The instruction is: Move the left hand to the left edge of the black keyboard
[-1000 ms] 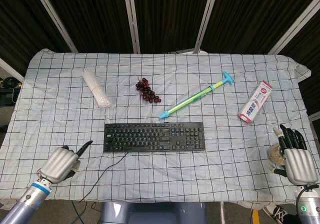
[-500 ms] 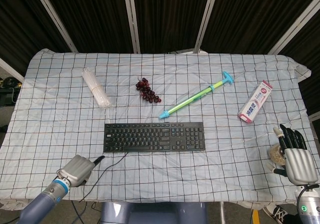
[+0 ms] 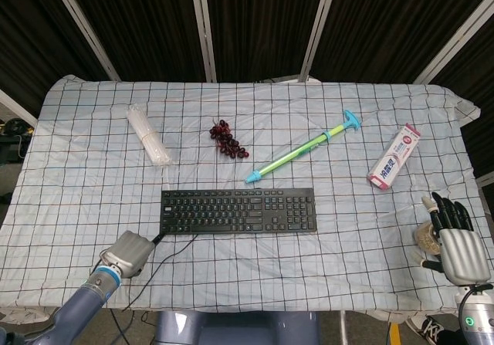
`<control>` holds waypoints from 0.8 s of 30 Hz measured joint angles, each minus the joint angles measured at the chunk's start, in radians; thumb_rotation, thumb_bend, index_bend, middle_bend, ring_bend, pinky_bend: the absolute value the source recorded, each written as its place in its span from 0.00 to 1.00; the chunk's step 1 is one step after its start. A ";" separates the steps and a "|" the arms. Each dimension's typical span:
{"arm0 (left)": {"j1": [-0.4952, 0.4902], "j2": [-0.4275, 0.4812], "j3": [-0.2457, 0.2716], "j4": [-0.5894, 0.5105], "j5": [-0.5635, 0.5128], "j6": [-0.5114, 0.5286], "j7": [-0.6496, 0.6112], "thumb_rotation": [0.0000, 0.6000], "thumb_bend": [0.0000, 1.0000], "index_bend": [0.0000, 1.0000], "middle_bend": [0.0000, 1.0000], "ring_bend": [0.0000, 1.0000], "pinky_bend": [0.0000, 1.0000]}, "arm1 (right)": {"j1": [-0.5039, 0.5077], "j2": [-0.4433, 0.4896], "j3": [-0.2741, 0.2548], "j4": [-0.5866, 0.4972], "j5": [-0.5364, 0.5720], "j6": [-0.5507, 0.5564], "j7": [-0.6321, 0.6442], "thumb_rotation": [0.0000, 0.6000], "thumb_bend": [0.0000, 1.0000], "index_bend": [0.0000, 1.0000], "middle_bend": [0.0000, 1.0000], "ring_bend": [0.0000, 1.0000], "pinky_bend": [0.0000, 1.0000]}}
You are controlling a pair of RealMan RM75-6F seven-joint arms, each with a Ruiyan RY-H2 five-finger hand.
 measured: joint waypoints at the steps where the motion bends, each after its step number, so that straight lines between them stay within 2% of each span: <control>1: -0.005 -0.001 0.002 0.003 -0.006 0.002 -0.002 1.00 0.77 0.00 0.87 0.75 0.55 | 0.000 0.000 0.000 -0.001 0.001 0.000 0.000 1.00 0.06 0.04 0.00 0.00 0.00; 24: -0.085 -0.062 0.037 0.098 -0.087 0.006 -0.060 1.00 0.77 0.00 0.87 0.74 0.55 | -0.001 -0.001 0.001 -0.003 0.003 0.001 -0.001 1.00 0.06 0.04 0.00 0.00 0.00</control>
